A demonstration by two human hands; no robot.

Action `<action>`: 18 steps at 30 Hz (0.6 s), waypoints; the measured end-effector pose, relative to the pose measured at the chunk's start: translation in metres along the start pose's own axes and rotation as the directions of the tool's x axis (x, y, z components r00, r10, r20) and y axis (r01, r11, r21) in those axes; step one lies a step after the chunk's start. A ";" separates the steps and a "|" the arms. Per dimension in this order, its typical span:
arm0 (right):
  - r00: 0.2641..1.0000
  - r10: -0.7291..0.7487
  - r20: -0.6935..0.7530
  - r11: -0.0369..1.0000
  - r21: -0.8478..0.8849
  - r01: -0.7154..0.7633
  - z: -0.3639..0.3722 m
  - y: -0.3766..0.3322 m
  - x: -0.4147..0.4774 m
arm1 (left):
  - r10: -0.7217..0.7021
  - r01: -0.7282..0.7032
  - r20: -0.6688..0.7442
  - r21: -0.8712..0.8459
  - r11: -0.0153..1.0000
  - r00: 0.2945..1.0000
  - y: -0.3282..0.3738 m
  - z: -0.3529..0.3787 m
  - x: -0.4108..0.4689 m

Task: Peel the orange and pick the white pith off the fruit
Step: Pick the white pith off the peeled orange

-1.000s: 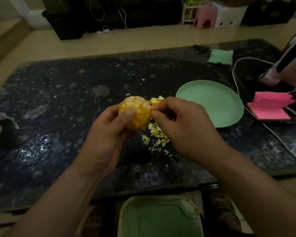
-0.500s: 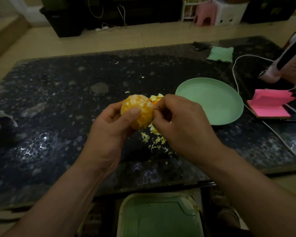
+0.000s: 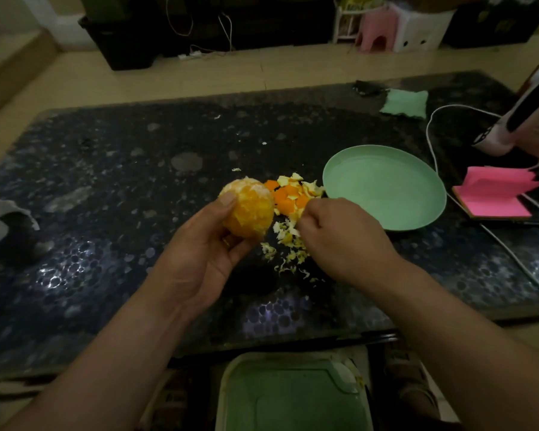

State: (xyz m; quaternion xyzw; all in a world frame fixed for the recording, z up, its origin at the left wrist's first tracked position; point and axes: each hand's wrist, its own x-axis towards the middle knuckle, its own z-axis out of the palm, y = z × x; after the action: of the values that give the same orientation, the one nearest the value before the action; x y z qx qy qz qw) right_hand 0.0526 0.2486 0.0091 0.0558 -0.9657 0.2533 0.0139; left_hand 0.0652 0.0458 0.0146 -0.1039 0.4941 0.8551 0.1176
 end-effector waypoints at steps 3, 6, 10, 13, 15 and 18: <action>1.000 0.002 0.024 0.997 -0.075 0.000 0.003 0.001 0.001 | -0.037 0.037 -0.009 -0.006 0.999 0.999 -0.004 -0.003 0.002; 1.000 -0.019 -0.009 1.000 -0.011 0.019 -0.002 0.002 0.001 | -0.072 0.072 0.006 -0.012 0.997 0.997 -0.007 -0.004 0.004; 0.992 -0.062 -0.109 0.996 0.061 0.069 -0.006 0.000 -0.004 | -0.079 0.077 0.036 0.031 0.997 0.996 -0.008 -0.004 0.005; 0.990 -0.045 -0.134 0.956 0.281 0.081 -0.011 -0.006 -0.006 | -0.050 0.046 0.050 0.086 0.995 0.997 -0.009 -0.002 0.004; 0.991 -0.051 -0.120 0.934 0.347 0.090 -0.015 -0.010 -0.009 | -0.019 0.014 0.052 0.096 0.995 0.998 -0.009 -0.002 0.004; 0.991 -0.080 -0.109 0.935 0.335 0.113 -0.015 -0.012 -0.012 | 0.022 -0.030 0.057 0.136 0.990 0.998 -0.008 0.000 0.004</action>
State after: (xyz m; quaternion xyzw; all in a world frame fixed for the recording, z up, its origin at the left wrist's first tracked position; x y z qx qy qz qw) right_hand 0.0658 0.2466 0.0277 0.0928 -0.9017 0.4177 0.0615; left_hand 0.0639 0.0503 0.0070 -0.0653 0.5493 0.8234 0.1269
